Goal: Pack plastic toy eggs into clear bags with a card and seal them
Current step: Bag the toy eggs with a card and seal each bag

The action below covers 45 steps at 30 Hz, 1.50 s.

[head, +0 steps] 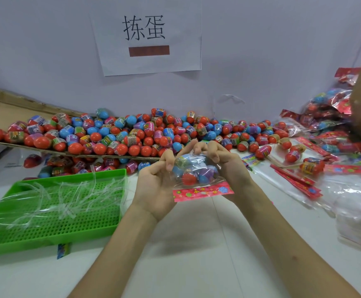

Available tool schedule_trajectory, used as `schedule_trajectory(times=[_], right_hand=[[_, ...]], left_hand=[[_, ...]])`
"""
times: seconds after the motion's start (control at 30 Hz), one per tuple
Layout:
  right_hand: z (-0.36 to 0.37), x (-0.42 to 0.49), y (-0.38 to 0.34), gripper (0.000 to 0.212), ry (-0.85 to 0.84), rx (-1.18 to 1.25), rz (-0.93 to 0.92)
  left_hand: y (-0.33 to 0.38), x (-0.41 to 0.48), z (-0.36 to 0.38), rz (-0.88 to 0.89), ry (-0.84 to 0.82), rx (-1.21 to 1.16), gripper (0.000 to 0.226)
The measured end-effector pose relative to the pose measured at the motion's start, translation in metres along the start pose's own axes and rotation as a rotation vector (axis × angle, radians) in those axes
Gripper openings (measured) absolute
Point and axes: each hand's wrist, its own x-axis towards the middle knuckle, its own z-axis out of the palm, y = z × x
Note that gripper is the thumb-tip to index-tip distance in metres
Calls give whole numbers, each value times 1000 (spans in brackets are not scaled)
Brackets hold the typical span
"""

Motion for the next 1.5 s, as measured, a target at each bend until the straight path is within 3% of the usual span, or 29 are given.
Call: schedule_trajectory(times=[0.2, 0.37, 0.47, 0.6, 0.77, 0.87, 0.97, 1.03, 1.1, 1.23, 1.37, 1.5], right_hand=[[7, 0, -2, 41, -23, -12, -8], [9, -1, 0, 57, 25, -60, -30], [10, 0, 0, 44, 13, -7, -38], [8, -3, 5, 24, 17, 208, -29], [5, -2, 20, 34, 116, 318, -35], [4, 3, 21, 37, 239, 120, -103], [-3, 4, 13, 31, 464, -516, -313], [-9, 2, 7, 32, 529, -806, -434], [-13, -2, 6, 38, 405, -931, -504], [-6, -7, 19, 47, -21, -1162, -386], [0, -6, 29, 47, -52, -1200, -378], [3, -5, 24, 32, 87, -840, -379]], left_hand=[[2, -1, 3, -20, 31, -59, 22], [3, -3, 8, -22, 101, -43, 25], [0, -3, 8, 14, 124, -21, 34], [4, -1, 7, 26, 13, -87, 19], [7, -1, -1, 52, 49, -187, 26], [6, 1, 2, 65, 68, -207, 16], [2, 5, 5, 48, 146, -231, 23], [-3, 7, 8, 43, 206, -184, 27], [-8, 8, 9, 51, 246, -83, 31], [0, 6, 6, 79, 249, 12, 33], [10, 4, 4, 89, 270, -65, 33], [13, 4, 5, 89, 286, -79, 35]])
